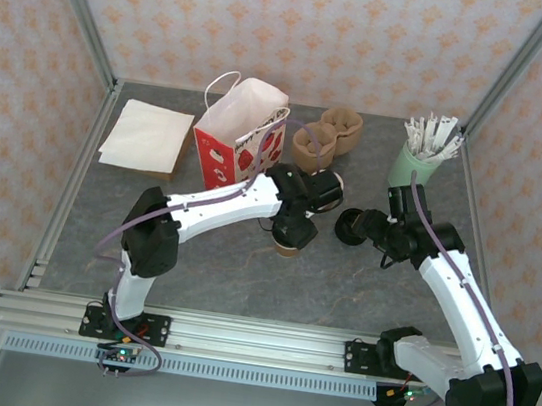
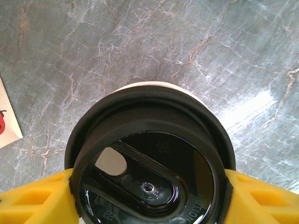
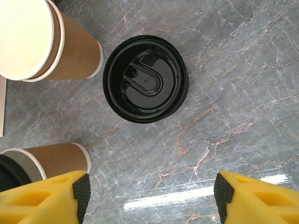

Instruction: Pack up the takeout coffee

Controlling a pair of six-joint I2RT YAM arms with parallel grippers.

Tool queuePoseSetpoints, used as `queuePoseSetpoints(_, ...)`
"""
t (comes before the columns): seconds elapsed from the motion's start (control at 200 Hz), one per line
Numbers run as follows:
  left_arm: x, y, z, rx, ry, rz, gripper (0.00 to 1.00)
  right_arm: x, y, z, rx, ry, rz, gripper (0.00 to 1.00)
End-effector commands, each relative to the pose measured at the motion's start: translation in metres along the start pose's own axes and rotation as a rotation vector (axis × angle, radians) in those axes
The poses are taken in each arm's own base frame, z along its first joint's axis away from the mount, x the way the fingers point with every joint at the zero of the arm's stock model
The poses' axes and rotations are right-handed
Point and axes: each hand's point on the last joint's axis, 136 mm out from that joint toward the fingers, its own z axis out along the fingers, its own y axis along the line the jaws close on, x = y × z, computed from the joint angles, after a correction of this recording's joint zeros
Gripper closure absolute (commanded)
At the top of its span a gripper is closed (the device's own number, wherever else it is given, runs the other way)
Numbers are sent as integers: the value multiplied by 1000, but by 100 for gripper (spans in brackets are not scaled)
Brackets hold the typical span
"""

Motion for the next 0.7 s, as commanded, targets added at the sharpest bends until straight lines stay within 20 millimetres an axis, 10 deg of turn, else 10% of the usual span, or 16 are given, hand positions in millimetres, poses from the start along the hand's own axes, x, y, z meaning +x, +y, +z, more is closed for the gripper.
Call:
queuePoseSetpoints(0.0, -1, 6, -7, -40, -5, 20, 37, -2, 2, 1, -14, -10, 9, 28)
queuePoseSetpoints(0.696, 3, 1, 5, -27, 28, 37, 34, -3, 7, 2, -36, 1, 7, 29)
